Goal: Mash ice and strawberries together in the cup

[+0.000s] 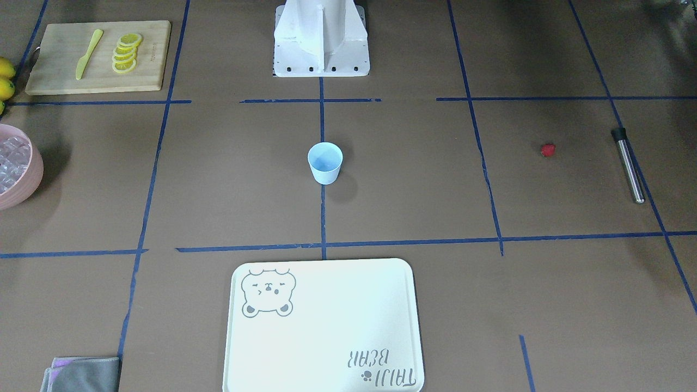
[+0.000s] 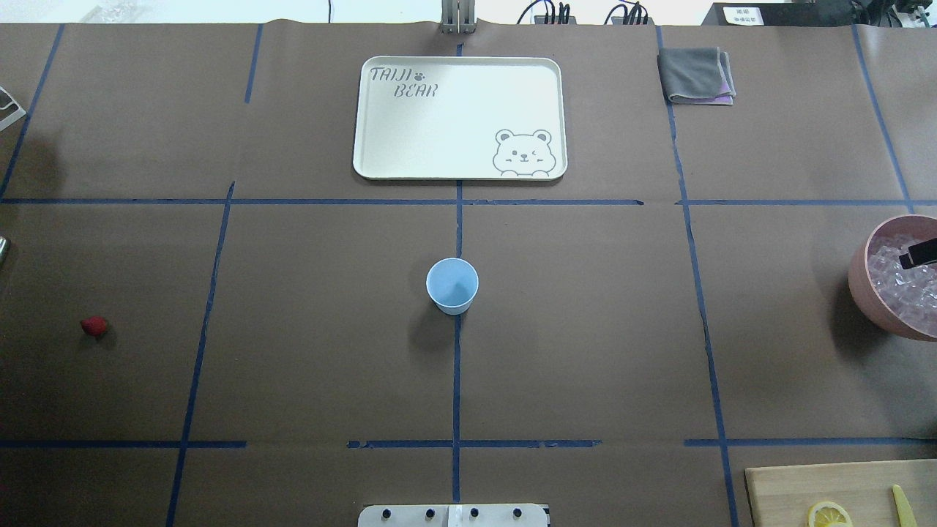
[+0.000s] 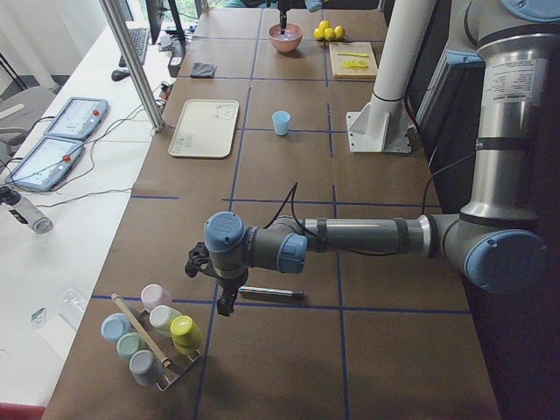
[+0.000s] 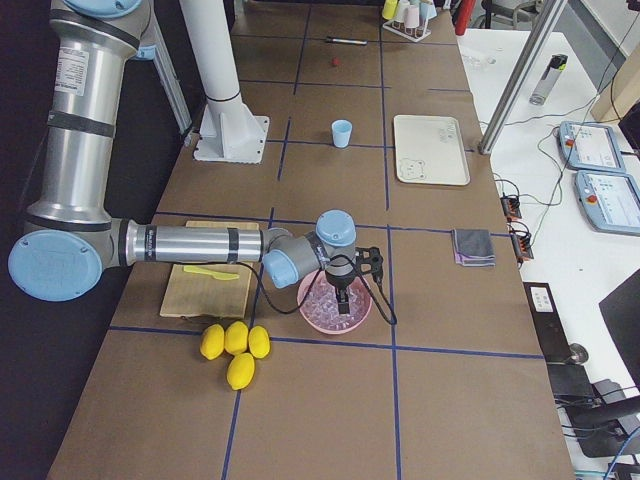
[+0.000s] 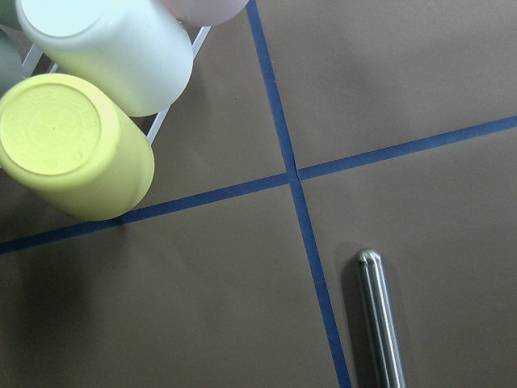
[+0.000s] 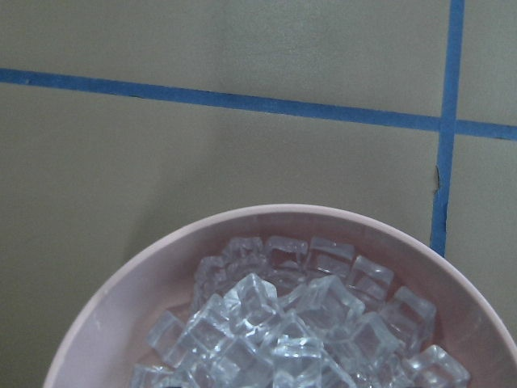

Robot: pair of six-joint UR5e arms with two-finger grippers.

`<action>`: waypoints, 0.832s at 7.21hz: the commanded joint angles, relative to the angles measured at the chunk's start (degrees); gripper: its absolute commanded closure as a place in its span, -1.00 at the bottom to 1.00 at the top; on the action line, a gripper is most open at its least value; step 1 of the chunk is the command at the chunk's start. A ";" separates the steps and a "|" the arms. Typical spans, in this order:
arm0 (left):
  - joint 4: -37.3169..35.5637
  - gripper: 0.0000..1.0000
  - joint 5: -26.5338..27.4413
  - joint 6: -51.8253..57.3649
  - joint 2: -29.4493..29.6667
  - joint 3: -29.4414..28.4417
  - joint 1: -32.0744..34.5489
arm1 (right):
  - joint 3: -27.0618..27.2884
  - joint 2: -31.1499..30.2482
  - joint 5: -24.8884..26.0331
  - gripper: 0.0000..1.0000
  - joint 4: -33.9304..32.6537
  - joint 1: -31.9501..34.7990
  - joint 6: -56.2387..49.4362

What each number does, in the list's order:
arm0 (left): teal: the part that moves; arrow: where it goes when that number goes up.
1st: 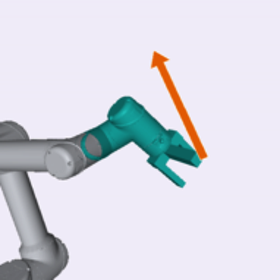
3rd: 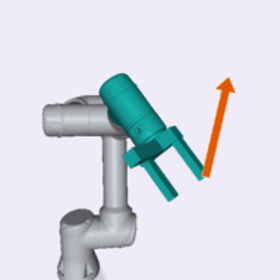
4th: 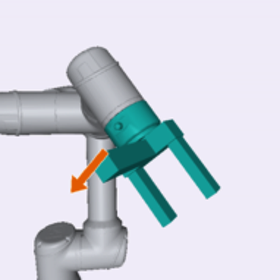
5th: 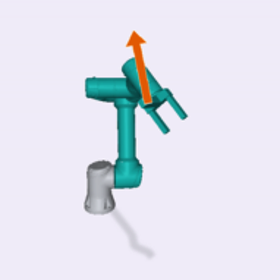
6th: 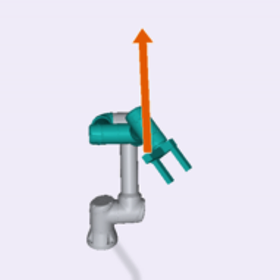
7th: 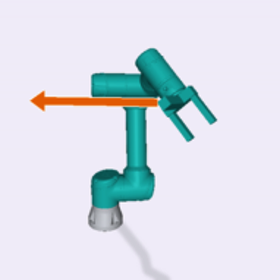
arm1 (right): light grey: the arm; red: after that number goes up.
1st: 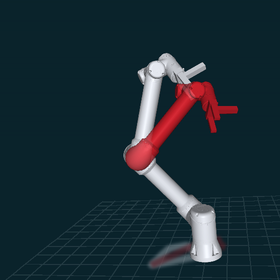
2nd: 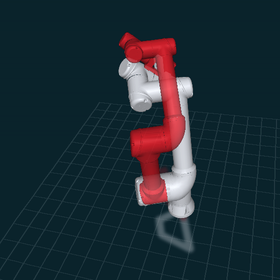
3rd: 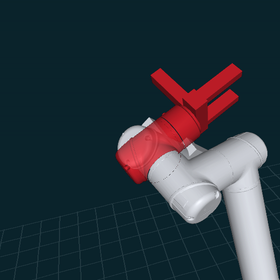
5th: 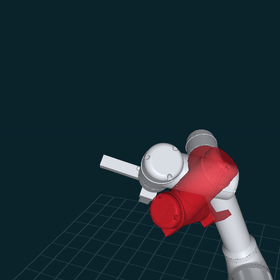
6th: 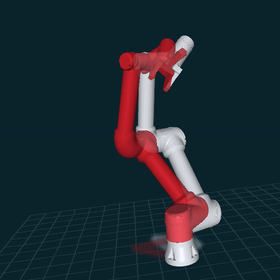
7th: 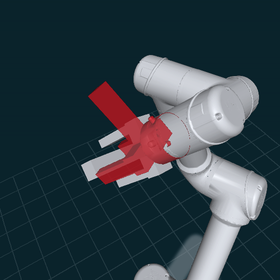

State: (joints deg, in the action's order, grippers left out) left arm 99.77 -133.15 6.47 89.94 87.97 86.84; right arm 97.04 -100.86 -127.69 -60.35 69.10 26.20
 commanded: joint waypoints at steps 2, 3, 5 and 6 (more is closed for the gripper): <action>-0.02 -1.00 0.00 0.03 -0.12 0.10 0.00 | -1.76 0.31 1.65 -0.83 0.32 -0.63 -0.36; 0.07 -1.00 -0.09 0.03 -0.12 0.10 0.00 | -1.85 0.48 1.65 -0.81 0.32 -0.72 -0.36; 0.07 -1.00 0.00 0.03 -0.12 0.10 0.00 | -1.77 0.48 1.65 -0.69 0.32 -0.98 -0.36; 0.07 -1.00 -0.09 0.12 -0.12 0.10 0.00 | -1.77 0.75 1.65 -0.65 0.32 -1.07 -0.36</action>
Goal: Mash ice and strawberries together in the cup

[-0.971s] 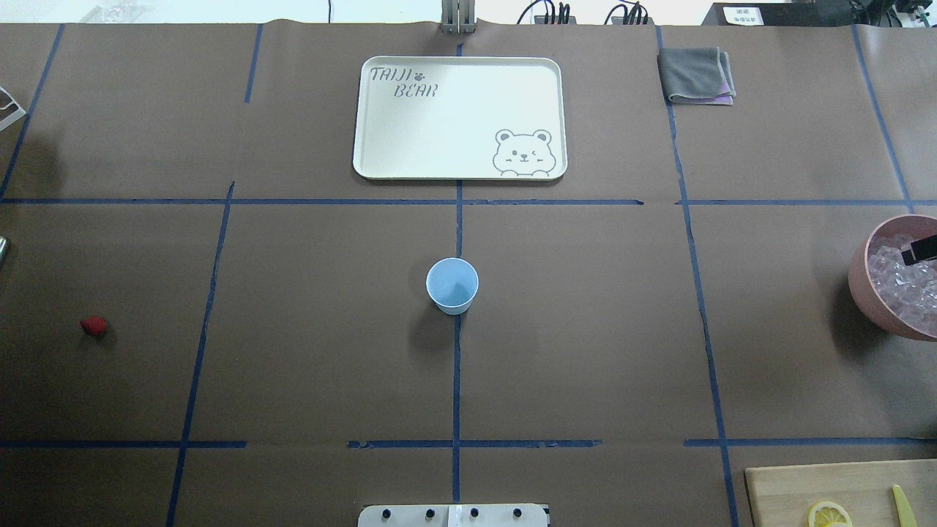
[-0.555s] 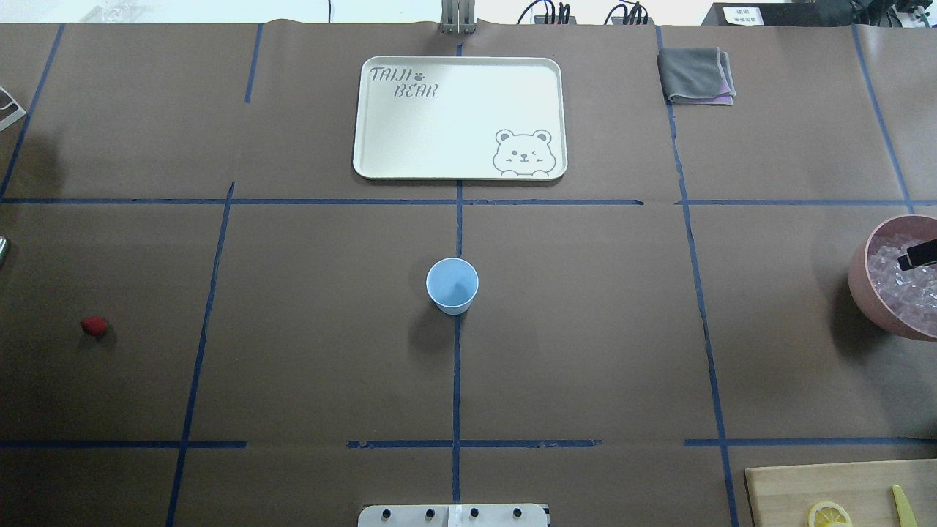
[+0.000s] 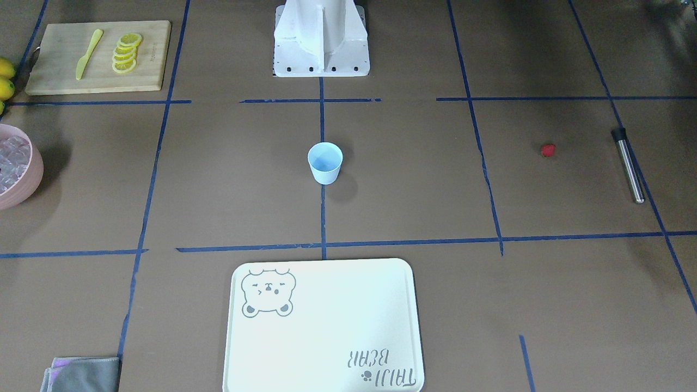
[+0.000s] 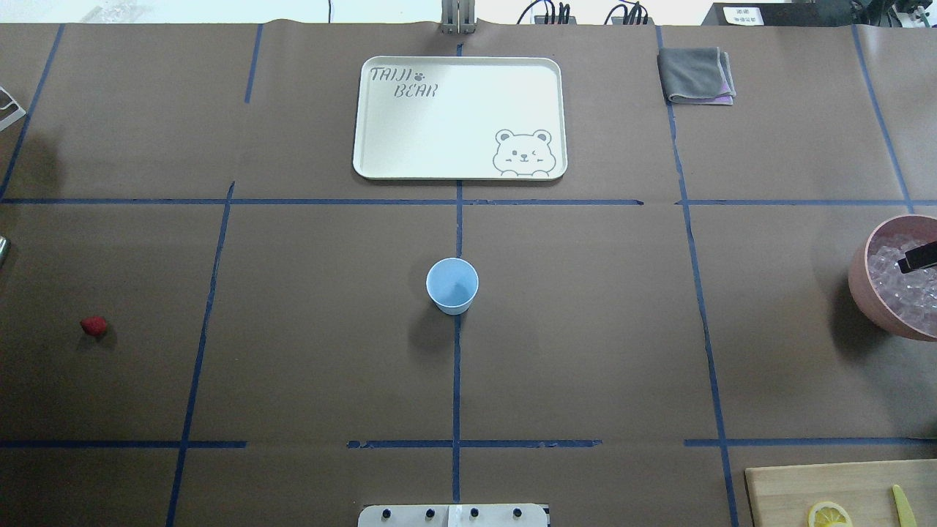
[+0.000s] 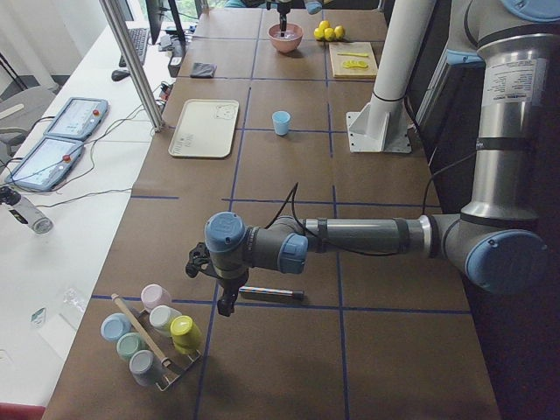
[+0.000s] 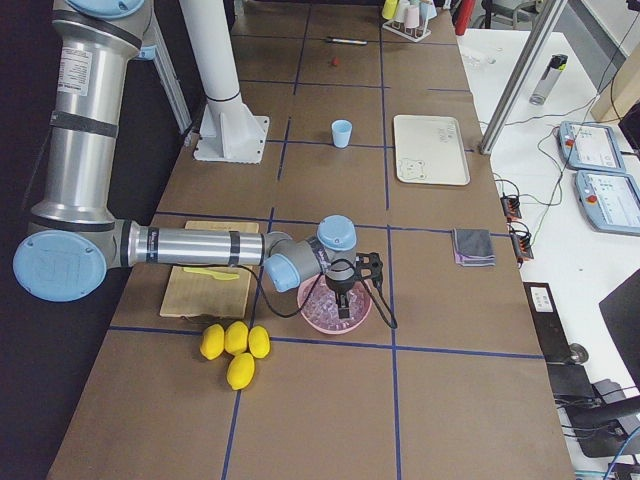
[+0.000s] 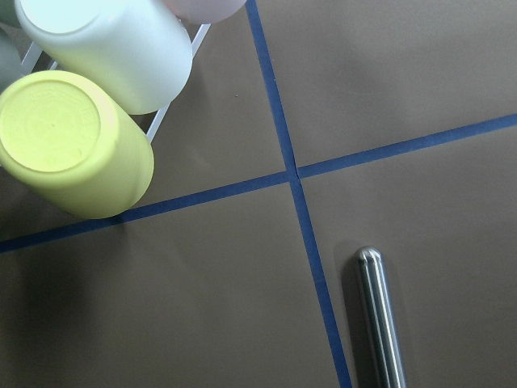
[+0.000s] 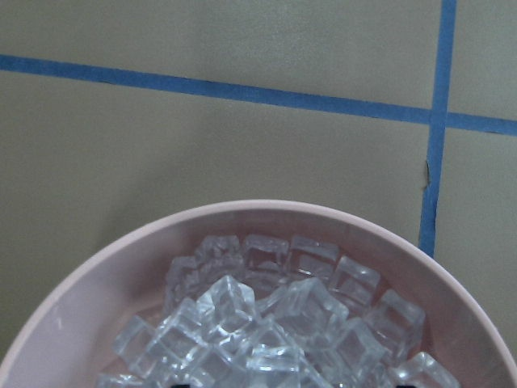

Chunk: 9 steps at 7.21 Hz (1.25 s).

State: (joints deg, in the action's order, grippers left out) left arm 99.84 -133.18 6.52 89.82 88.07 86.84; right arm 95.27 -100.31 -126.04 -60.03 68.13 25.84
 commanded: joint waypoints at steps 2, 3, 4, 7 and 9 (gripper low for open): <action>0.00 -1.00 -0.06 0.15 -0.26 0.00 0.00 | -0.08 1.26 0.01 -0.10 -0.18 -0.10 -0.09; 0.00 -1.00 0.02 0.16 -0.26 0.00 0.00 | 0.01 1.26 0.01 0.39 -0.09 -0.02 -0.09; 0.00 -1.00 -0.06 0.16 -0.26 0.00 -0.09 | 0.01 1.08 -0.08 0.73 -0.09 -0.02 -0.09; 0.00 -1.00 -0.06 0.16 -0.18 0.09 0.00 | 1.32 0.03 -0.78 0.94 -0.17 0.60 -1.14; 0.00 -1.00 -0.06 0.07 -0.18 0.09 0.00 | 2.20 1.08 -3.05 0.94 -1.75 4.80 -1.32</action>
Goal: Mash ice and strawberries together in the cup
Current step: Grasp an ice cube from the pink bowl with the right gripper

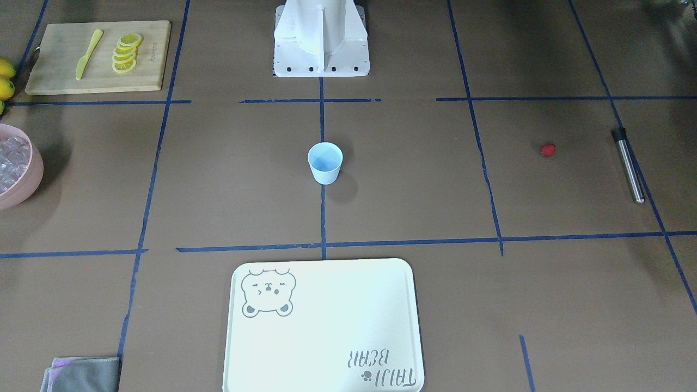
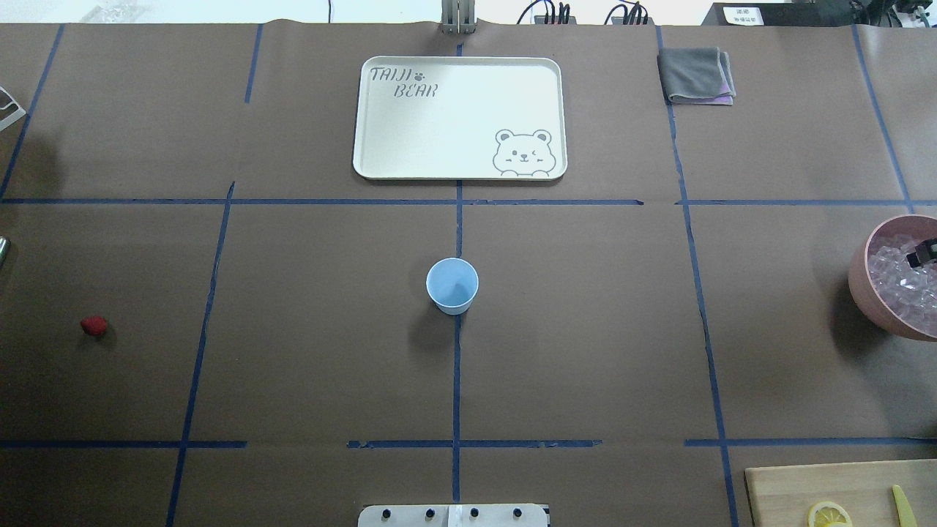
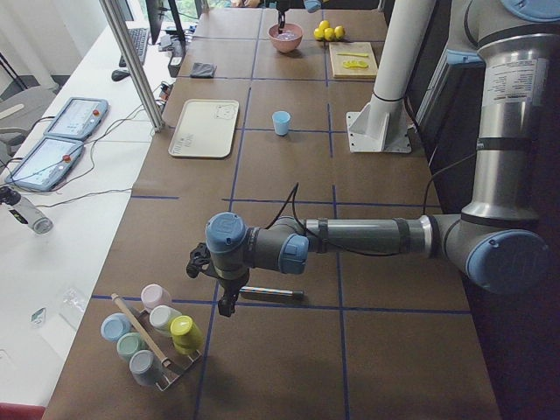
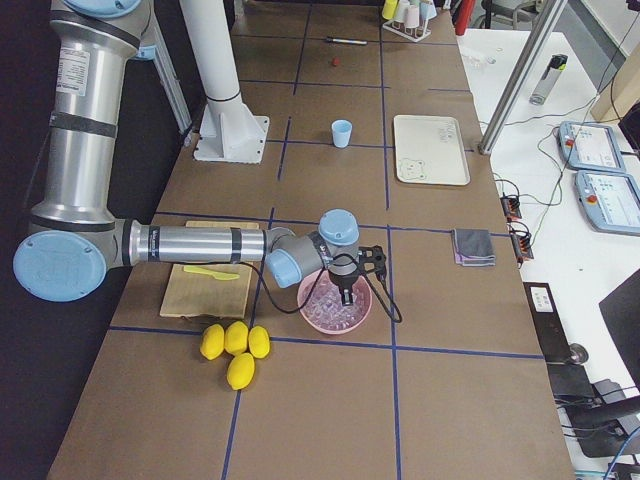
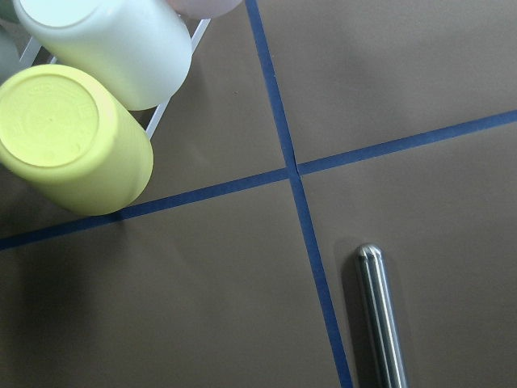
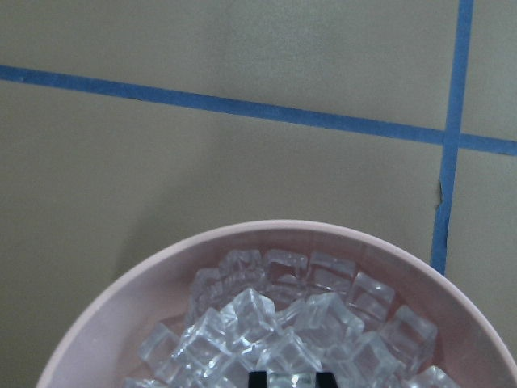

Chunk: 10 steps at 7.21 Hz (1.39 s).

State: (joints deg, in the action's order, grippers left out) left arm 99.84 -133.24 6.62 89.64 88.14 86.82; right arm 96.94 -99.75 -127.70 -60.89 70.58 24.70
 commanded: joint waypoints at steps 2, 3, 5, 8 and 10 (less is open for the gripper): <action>-0.08 -1.00 0.08 -0.20 0.00 -0.16 0.01 | 4.29 5.23 -3.42 1.00 -11.37 3.42 -0.17; -0.26 -1.00 0.00 -0.21 -0.08 0.10 0.01 | 7.44 8.92 -3.95 1.00 -19.10 3.42 -0.17; -0.17 -1.00 0.08 -0.29 0.00 0.02 0.01 | 11.84 15.43 -3.34 1.00 -28.02 -0.07 0.61; -0.08 -1.00 0.08 -0.21 0.00 0.01 0.01 | 16.52 29.99 -2.47 1.00 -40.68 -9.38 14.35; -0.09 -1.00 0.00 -0.21 0.00 0.19 0.01 | 16.52 39.85 0.59 1.00 -44.84 -17.28 28.41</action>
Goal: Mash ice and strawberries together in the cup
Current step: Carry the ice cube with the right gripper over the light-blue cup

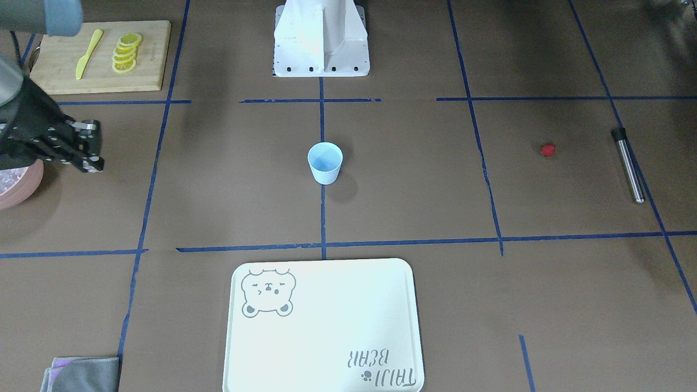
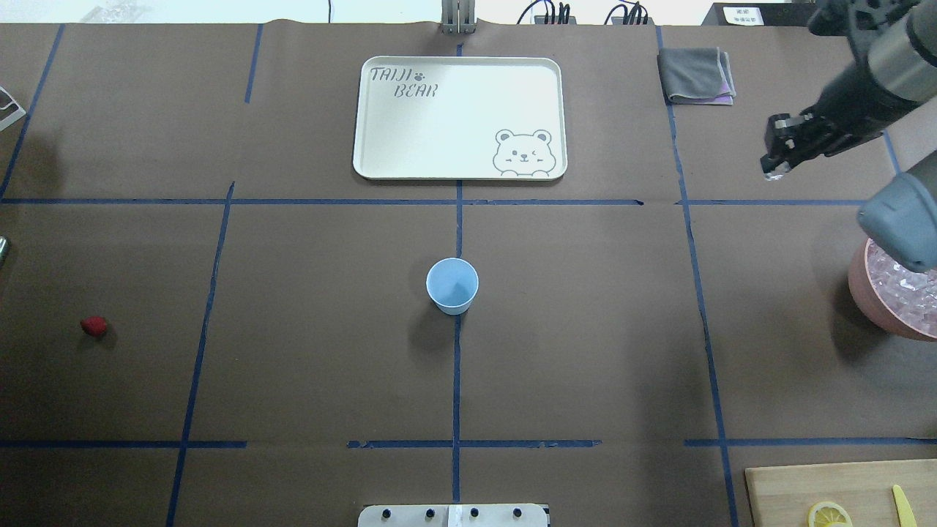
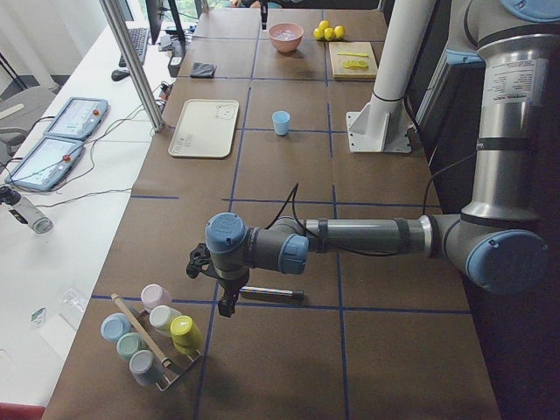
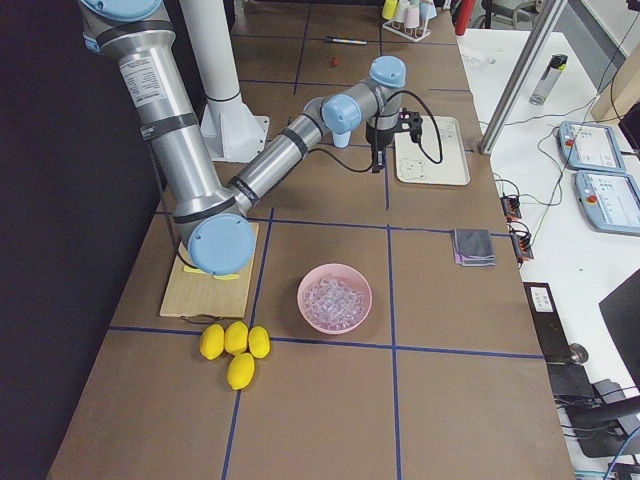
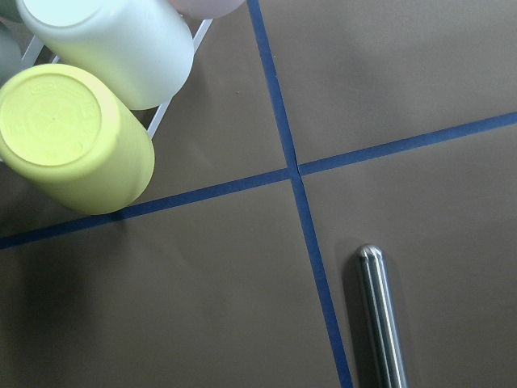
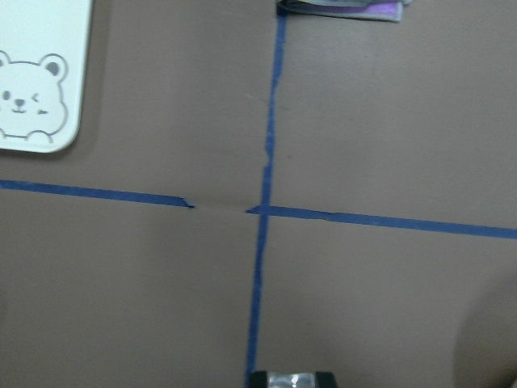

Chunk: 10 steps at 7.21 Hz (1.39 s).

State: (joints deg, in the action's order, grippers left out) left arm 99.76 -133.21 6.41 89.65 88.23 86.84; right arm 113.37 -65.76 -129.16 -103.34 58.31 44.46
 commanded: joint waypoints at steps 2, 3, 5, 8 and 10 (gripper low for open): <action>0.08 -1.00 -0.03 0.00 0.00 0.10 0.00 | -1.39 12.55 10.29 1.00 -2.48 -15.36 20.52; -0.01 -1.00 -0.03 0.00 0.00 0.10 0.00 | -4.18 16.07 12.86 1.00 -2.48 -18.81 24.75; -0.01 -1.00 -0.03 0.00 0.00 0.01 0.00 | -12.26 23.71 18.92 1.00 -2.21 -25.05 31.62; -0.01 -1.00 -0.03 0.00 -0.09 0.01 0.00 | -20.11 27.00 22.02 1.00 0.86 -28.68 34.11; -0.01 -1.00 -0.03 0.00 -0.09 -0.08 -0.09 | -20.73 27.00 24.39 1.00 1.21 -30.61 34.90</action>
State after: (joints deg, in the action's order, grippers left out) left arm 99.76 -133.24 6.42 89.56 88.21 86.81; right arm 93.40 -38.86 -106.05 -102.48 28.79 78.98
